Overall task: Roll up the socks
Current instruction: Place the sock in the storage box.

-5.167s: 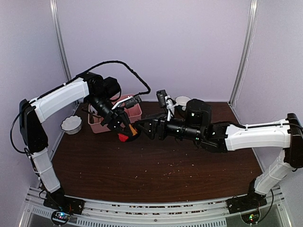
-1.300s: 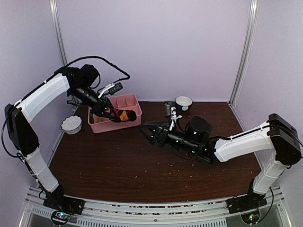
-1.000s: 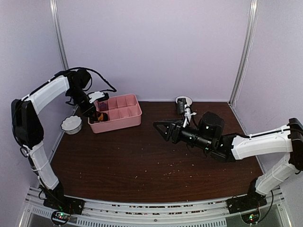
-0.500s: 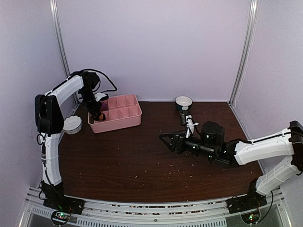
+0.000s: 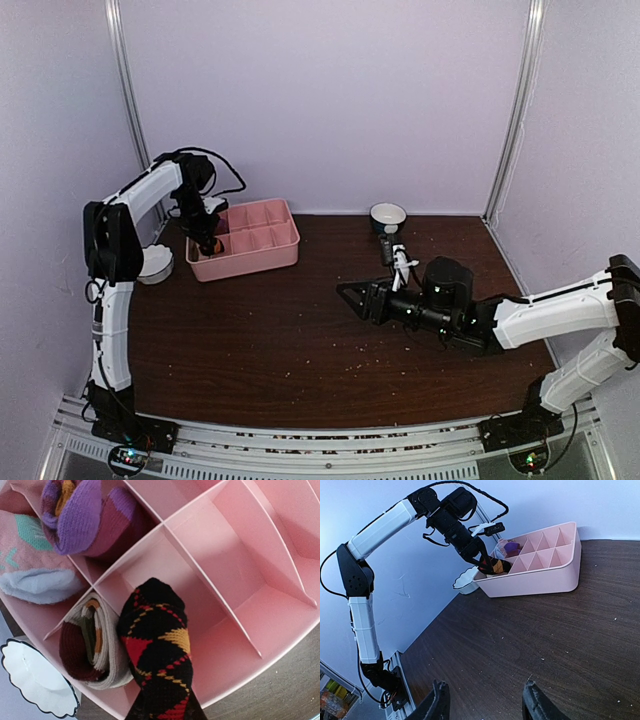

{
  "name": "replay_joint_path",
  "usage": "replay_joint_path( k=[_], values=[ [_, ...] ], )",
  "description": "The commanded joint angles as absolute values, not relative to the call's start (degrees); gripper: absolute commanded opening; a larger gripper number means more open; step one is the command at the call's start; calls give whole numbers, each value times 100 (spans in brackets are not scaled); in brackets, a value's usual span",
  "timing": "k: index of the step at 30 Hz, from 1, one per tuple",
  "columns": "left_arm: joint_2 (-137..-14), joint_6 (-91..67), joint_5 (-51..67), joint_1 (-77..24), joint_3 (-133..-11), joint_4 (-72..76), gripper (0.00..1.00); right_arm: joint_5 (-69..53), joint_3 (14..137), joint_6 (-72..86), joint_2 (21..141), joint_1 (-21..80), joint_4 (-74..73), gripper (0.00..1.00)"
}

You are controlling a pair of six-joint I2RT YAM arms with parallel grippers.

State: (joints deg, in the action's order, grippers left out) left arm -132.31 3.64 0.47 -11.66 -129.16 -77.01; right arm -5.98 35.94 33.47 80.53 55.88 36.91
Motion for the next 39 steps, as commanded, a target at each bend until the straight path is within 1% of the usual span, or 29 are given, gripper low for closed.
replay_joint_path(
  k=[1, 4, 8, 12, 13, 15, 16, 17, 18, 21, 22, 23, 25, 31, 35, 39],
  values=[
    [-13606, 133, -44, -1147, -13267, -7668, 0, -566, 3533, 3436, 8101, 5578, 3761, 50],
    [-13745, 149, -11, -1168, -13390, -7675, 0, -571, 3552, 3454, 8143, 5577, 3742, 49],
    [-13784, 158, 84, -1223, -13523, -7701, 11, -599, 3530, 3483, 8141, 5582, 3735, 51],
    [-13673, 261, 231, -1272, -13622, -7742, 15, -611, 3579, 3490, 8161, 5577, 3657, 55],
    [-13623, 278, 237, -1273, -13623, -7736, 16, -615, 3599, 3487, 8153, 5580, 3630, 58],
    [-13536, 307, 115, -1274, -13630, -7750, 19, -627, 3615, 3479, 8124, 5578, 3592, 67],
    [-13492, 328, 23, -1274, -13619, -7752, 24, -640, 3621, 3463, 8095, 5580, 3569, 71],
    [-13441, 352, -32, -1274, -13597, -7753, 31, -647, 3630, 3443, 8062, 5585, 3537, 74],
    [-13382, 364, -86, -1270, -13557, -7759, 33, -624, 3634, 3434, 8033, 5578, 3475, 77],
    [-13273, 342, -74, -1273, -13412, -7754, 36, -565, 3661, 3390, 7943, 5578, 3307, 80],
    [-13252, 331, -73, -1274, -13371, -7752, 83, -563, 3677, 3380, 7925, 5577, 3253, 81],
    [-13239, 318, -50, -1273, -13342, -7752, 96, -563, 3688, 3376, 7908, 5574, 3211, 81],
    [-13192, 323, 141, -1274, -13291, -7786, 98, -600, 3691, 3373, 7881, 5573, 3172, 82],
    [-13052, 491, 1179, -1281, -13192, -7785, 98, -607, 3747, 3353, 7761, 5579, 2920, 82],
    [-12916, 547, 1250, -1289, -13244, -7726, 98, -569, 3815, 3254, 7632, 5578, 2673, 82],
    [-12450, 775, 1126, -1292, -13192, -7676, 98, -345, 3934, 3066, 7455, 5556, 2246, 84]
  ],
)
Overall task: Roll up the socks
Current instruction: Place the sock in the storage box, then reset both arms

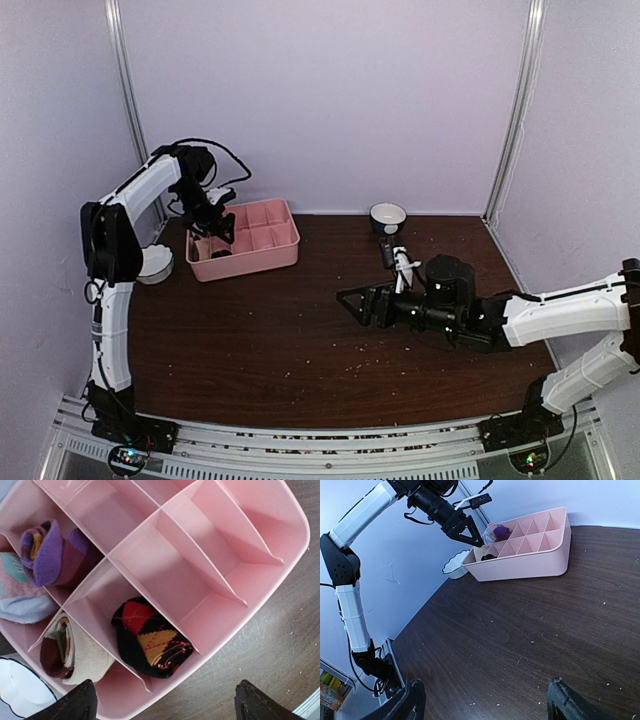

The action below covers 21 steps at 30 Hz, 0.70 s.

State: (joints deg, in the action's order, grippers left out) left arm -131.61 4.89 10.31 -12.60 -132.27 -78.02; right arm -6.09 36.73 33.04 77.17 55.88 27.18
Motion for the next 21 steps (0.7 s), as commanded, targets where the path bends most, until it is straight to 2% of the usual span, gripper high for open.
replay_joint_path(
  k=[1, 2, 3, 6, 9, 10, 11, 12, 13, 15, 16, 17, 21],
  values=[
    [-12201, 815, 964, -1291, -13074, -7605, 98, -231, 3982, 2984, 7357, 5533, 1993, 86],
    [-11932, 837, 740, -1287, -12918, -7445, 98, -77, 4022, 2887, 7260, 5493, 1772, 96],
    [-11607, 820, 442, -1280, -12655, -7207, 98, 78, 4062, 2753, 7131, 5458, 1509, 100],
    [-10546, 618, -766, -1147, -11604, -6085, 98, 547, 4111, 2395, 6600, 5211, 759, 100],
    [-9655, 4, -1240, -218, -10107, -4774, 98, 1179, 4045, 2181, 5971, 4818, 51, 100],
    [-9591, 10, -833, 147, -9840, -4638, 92, 1332, 3999, 2145, 5771, 4591, -136, 100],
    [-9577, 122, -527, 391, -9648, -4609, 79, 1467, 3945, 2096, 5544, 4431, -331, 100],
    [-9504, 295, -603, 410, -9375, -4436, 73, 1674, 3869, 2070, 5319, 4253, -476, 100],
    [-9331, 462, -627, 413, -8905, -4125, 72, 1924, 3748, 2059, 5123, 4084, -600, 100],
    [-8824, 661, -458, 411, -7788, -3101, 78, 2452, 3435, 2074, 4747, 3669, -699, 100],
    [-8570, 715, -164, 412, -7208, -2409, 94, 2847, 3245, 2082, 4595, 3438, -714, 100],
    [-8315, 743, 67, 413, -6657, -1823, 98, 3165, 3070, 2142, 4471, 3219, -755, 100],
    [-7690, 289, 478, 410, -5047, -116, 98, 3759, 2514, 1712, 4247, 2627, -432, 100]
  ],
)
